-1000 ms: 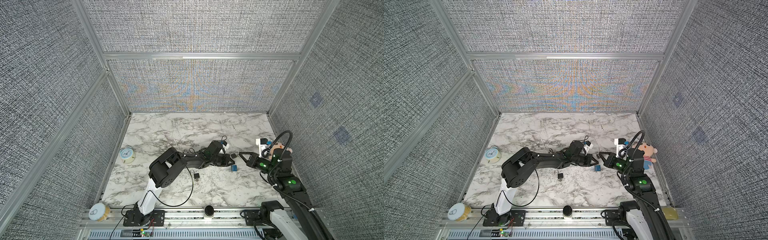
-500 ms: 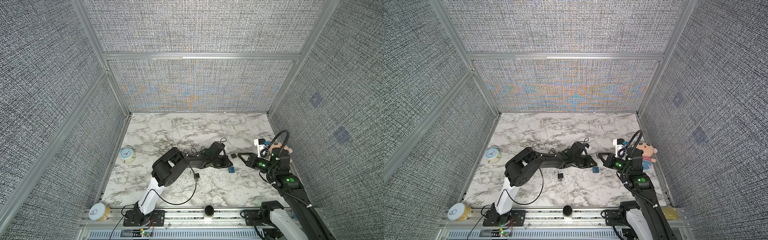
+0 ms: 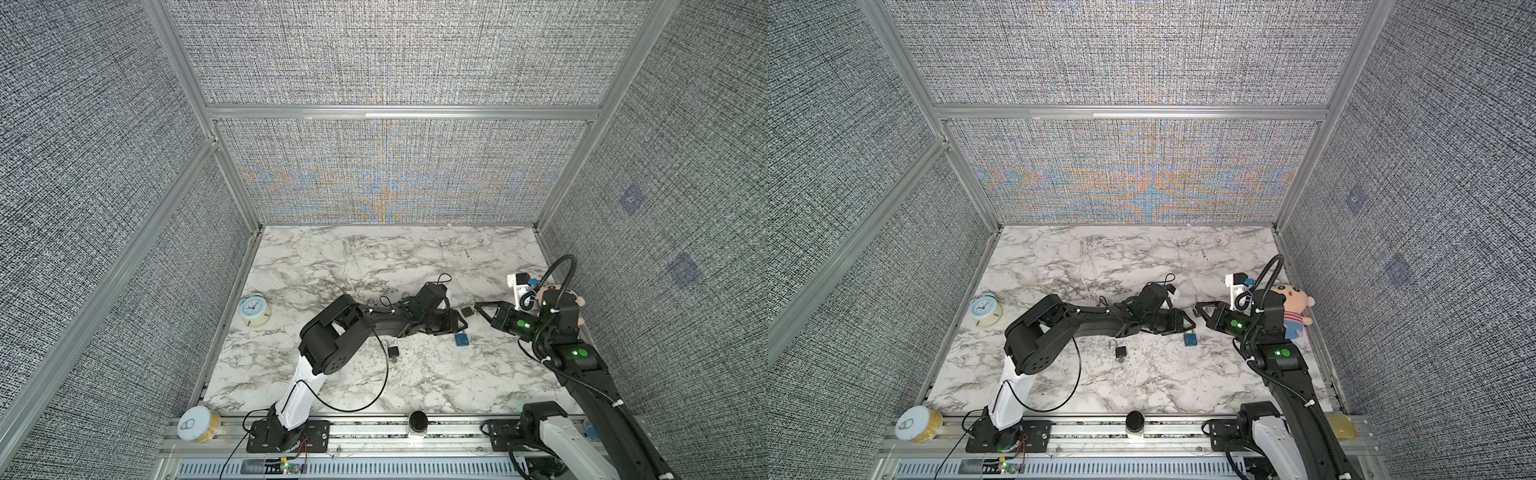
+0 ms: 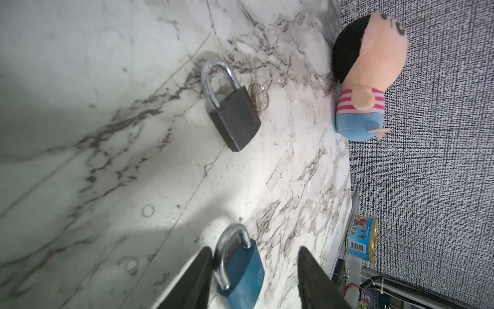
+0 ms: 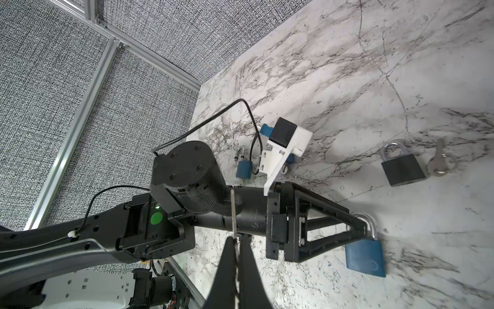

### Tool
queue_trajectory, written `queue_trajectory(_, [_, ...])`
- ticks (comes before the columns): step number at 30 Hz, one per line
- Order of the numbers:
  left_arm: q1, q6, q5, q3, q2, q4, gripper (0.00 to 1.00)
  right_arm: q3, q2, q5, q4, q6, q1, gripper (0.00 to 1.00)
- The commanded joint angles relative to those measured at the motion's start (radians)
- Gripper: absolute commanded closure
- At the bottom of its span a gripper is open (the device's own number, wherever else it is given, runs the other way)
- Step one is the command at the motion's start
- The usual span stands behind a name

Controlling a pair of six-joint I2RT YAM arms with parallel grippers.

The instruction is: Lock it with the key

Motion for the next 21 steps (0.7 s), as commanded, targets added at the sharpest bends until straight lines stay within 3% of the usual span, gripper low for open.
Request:
queue_trajectory(1, [0.004, 0.036, -0.056, -0.008, -0.032, -0.010, 0.47, 0.018, 0.003, 0.020, -0.011, -0.014, 0.001, 1.00])
queue_trajectory(11, [0.034, 0.058, -0.122, -0.108, -0.138, 0.045, 0.47, 0.040, -0.014, 0.061, -0.064, -0.033, 0.000, 1.00])
queue_trajectory(21, [0.083, 0.194, -0.258, -0.284, -0.441, 0.117, 0.47, -0.033, 0.039, 0.107, -0.089, -0.099, -0.001, 1.00])
